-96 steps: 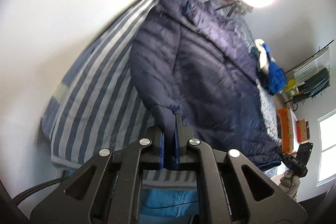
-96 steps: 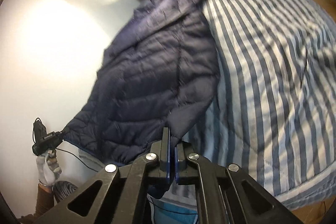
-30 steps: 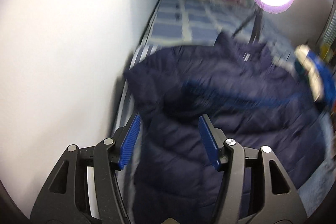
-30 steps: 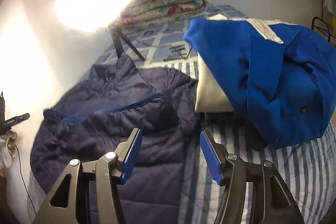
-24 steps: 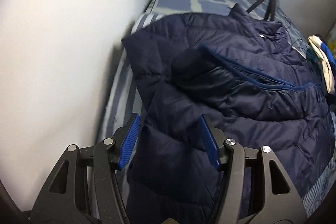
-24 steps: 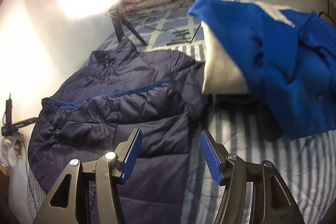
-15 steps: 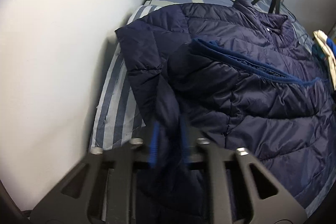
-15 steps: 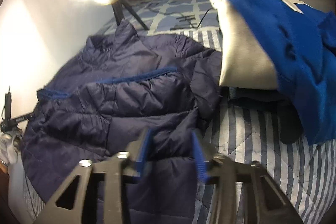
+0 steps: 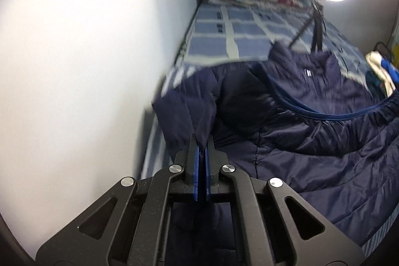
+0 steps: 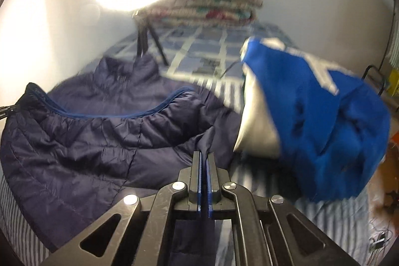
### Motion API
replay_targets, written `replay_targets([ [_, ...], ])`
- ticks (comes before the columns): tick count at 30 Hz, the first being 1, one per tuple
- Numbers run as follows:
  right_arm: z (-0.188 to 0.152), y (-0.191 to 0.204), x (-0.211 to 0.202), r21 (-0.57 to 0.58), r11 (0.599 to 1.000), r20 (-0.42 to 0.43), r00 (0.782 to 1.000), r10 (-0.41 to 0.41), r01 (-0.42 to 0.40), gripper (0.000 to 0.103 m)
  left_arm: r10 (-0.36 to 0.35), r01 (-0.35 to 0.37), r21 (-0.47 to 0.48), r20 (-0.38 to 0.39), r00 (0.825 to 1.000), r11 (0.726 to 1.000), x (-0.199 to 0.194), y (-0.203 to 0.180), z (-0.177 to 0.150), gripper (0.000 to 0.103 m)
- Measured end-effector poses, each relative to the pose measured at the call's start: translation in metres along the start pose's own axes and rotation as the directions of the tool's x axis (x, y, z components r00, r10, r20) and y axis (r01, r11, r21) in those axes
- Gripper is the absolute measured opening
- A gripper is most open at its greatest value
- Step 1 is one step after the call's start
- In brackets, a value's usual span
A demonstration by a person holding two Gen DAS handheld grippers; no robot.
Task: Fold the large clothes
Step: 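Lay the folded hem down and open both tools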
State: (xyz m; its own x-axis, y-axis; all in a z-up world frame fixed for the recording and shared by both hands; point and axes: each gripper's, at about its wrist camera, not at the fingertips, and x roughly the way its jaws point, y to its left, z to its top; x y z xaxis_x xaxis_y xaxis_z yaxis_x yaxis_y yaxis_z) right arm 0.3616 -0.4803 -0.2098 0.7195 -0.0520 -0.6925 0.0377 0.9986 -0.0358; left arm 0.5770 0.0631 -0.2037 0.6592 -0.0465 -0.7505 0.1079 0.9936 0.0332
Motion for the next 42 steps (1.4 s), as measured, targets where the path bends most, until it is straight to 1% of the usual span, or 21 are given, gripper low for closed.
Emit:
replay_targets([
  [6,0.048,0.002,0.023,-0.012,0.996,0.048,0.995,-0.084,0.084,0.0,0.02,-0.018,-0.046,0.036,0.999,0.999,0.026,-0.003,0.047,0.001],
  [11,0.076,0.012,0.06,-0.046,0.979,0.058,0.979,-0.197,0.2,0.0,0.066,-0.063,-0.061,0.044,0.997,0.996,0.063,-0.017,0.075,0.001],
  [14,0.079,0.018,0.085,-0.076,0.962,0.042,0.965,-0.259,0.261,0.0,0.104,-0.101,-0.068,0.036,0.994,0.993,0.086,-0.025,0.083,0.001],
  [20,0.069,0.03,0.124,-0.15,0.933,-0.004,0.943,-0.331,0.327,0.0,0.186,-0.186,-0.054,-0.003,0.983,0.981,0.125,-0.04,0.079,0.002],
  [21,0.067,0.031,0.128,-0.161,0.93,-0.012,0.941,-0.338,0.332,0.0,0.192,-0.193,-0.052,-0.017,0.981,0.98,0.13,-0.04,0.077,0.004],
  [22,0.064,0.032,0.132,-0.173,0.926,-0.02,0.939,-0.344,0.336,0.0,0.207,-0.208,-0.055,-0.028,0.978,0.977,0.134,-0.04,0.075,0.01],
  [24,0.059,0.033,0.14,-0.2,0.918,-0.04,0.933,-0.358,0.344,0.0,0.216,-0.218,-0.061,-0.036,0.976,0.974,0.137,-0.038,0.073,0.013],
  [25,0.057,0.034,0.143,-0.206,0.916,-0.051,0.931,-0.363,0.345,0.0,0.231,-0.233,-0.053,-0.037,0.972,0.971,0.137,-0.038,0.071,0.018],
  [26,0.056,0.034,0.143,-0.21,0.915,-0.055,0.93,-0.363,0.345,0.001,0.276,-0.277,-0.039,-0.035,0.961,0.96,0.134,-0.039,0.071,0.026],
  [27,0.056,0.035,0.142,-0.212,0.914,-0.057,0.929,-0.366,0.347,0.003,0.285,-0.286,-0.033,-0.019,0.958,0.958,0.129,-0.04,0.07,0.028],
  [28,0.057,0.035,0.14,-0.213,0.915,-0.058,0.93,-0.362,0.343,0.008,0.295,-0.294,-0.02,0.02,0.955,0.956,0.117,-0.043,0.069,0.028],
  [29,0.057,0.036,0.135,-0.208,0.917,-0.048,0.933,-0.358,0.341,0.021,0.293,-0.293,-0.007,0.05,0.955,0.956,0.106,-0.045,0.067,0.028],
  [30,0.057,0.035,0.129,-0.198,0.921,-0.039,0.936,-0.35,0.336,0.03,0.271,-0.273,0.014,0.09,0.958,0.962,0.091,-0.052,0.065,0.028],
  [32,0.056,0.032,0.11,-0.144,0.952,-0.029,0.96,-0.278,0.272,0.032,0.205,-0.212,0.05,0.118,0.972,0.976,0.069,-0.066,0.06,0.028],
  [33,0.054,0.03,0.101,-0.12,0.96,-0.025,0.966,-0.256,0.251,0.034,0.16,-0.167,0.058,0.11,0.981,0.984,0.062,-0.074,0.058,0.029],
  [34,0.051,0.029,0.09,-0.092,0.97,-0.014,0.973,-0.229,0.227,0.035,0.061,-0.068,0.069,0.093,0.994,0.995,0.051,-0.089,0.052,0.03],
  [35,0.043,0.027,0.07,-0.046,0.985,0.002,0.986,-0.169,0.169,0.04,-0.007,0.0,0.092,0.078,0.997,0.996,0.046,-0.105,0.048,0.033],
  [36,0.035,0.027,0.058,-0.017,0.992,0.006,0.992,-0.126,0.126,0.047,-0.046,0.038,0.117,0.063,0.997,0.992,0.043,-0.121,0.042,0.033],
  [37,0.023,0.029,0.044,0.01,0.996,0.0,0.996,-0.086,0.086,0.05,-0.074,0.067,0.139,0.049,0.996,0.988,0.04,-0.139,0.036,0.033],
  [39,-0.005,0.035,0.019,0.03,0.999,-0.01,0.999,-0.045,0.045,0.052,-0.129,0.122,0.181,0.026,0.991,0.976,0.039,-0.173,0.024,0.033],
  [42,-0.048,0.039,-0.004,0.049,0.999,-0.037,0.999,-0.005,0.006,0.057,-0.131,0.122,0.266,0.015,0.991,0.956,0.046,-0.225,0.009,0.033],
])
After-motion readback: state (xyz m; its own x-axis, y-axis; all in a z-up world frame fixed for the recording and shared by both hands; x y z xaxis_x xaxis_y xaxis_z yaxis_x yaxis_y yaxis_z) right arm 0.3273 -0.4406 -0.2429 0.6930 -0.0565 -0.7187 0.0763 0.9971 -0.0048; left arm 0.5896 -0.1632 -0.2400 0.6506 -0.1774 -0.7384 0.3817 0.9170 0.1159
